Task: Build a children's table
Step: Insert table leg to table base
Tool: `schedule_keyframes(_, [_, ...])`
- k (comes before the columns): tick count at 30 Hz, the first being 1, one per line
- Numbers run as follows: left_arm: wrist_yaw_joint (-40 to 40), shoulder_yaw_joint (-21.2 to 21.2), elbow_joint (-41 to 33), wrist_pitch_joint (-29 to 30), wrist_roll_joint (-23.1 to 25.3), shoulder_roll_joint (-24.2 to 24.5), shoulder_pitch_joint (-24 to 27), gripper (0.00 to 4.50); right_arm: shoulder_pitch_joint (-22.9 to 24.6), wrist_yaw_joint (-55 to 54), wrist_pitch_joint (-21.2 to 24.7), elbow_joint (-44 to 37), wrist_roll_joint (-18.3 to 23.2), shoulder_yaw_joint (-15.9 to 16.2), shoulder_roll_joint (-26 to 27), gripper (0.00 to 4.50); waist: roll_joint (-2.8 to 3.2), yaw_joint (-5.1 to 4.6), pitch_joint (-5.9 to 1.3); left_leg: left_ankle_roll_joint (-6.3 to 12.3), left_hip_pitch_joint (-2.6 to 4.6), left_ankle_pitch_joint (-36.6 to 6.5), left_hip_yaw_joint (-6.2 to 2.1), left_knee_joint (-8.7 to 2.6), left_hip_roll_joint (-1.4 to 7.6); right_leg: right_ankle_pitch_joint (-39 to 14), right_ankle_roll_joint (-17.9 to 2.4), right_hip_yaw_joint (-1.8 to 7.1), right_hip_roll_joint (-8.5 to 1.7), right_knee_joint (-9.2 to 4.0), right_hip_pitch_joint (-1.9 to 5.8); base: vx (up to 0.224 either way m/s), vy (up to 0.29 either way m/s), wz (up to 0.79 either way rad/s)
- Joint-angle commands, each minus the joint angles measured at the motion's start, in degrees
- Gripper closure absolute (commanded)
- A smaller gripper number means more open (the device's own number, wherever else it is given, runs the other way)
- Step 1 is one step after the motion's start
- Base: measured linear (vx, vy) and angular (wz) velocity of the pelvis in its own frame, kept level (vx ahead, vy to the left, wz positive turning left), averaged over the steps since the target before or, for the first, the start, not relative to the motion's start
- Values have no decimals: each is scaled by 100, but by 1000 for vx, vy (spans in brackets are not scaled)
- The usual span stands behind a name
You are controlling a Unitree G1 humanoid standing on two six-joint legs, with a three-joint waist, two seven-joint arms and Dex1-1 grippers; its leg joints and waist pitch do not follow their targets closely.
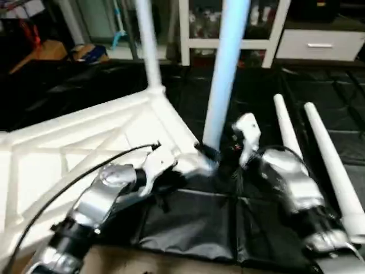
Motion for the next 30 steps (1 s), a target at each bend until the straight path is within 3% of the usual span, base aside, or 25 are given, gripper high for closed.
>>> schedule_keyframes(1, [-274,-263,92,-50,133,158,118,450,32,351,153,-434,232,-64,-248,4,-32,-1,-324,531,147,-1014,-111,-424,396,-273,-1495,257,-313,-374,263,0,0,0])
schedule_keyframes(7, [-505,-311,107,-220,62,203,102,450,218,981,371,-828,289,25,-653,4,-47,23,-349,542,121,-825,-109,-391,381,-37,-1464,253,-326,-349,305,0,0,0])
schedule_keyframes(12, [-781,-422,73,-403,-6,259,126,450,113,1537,291,-727,-15,368,-1050,4,-57,39,-365,666,103,-679,-109,-354,371,22,-1535,235,-327,-327,315,0,0,0])
schedule_keyframes(21, [-905,-471,113,-492,33,290,101,450,-232,1633,167,-221,-146,448,-942,4,-53,61,-367,624,104,-715,-110,-341,376,-56,-1583,233,-322,-313,309,0,0,0])
schedule_keyframes(23, [-910,-480,114,-500,39,297,101,450,-256,1676,153,-194,-139,464,-949,36,-87,68,-375,639,100,-663,-105,-330,375,5,-1587,237,-324,-307,316,0,0,0])
schedule_keyframes(30, [-932,-478,124,-515,61,308,125,450,-304,1939,153,-108,-114,484,-968,84,-69,92,-390,782,96,-480,-106,-296,376,144,-1621,225,-323,-275,313,0,0,0])
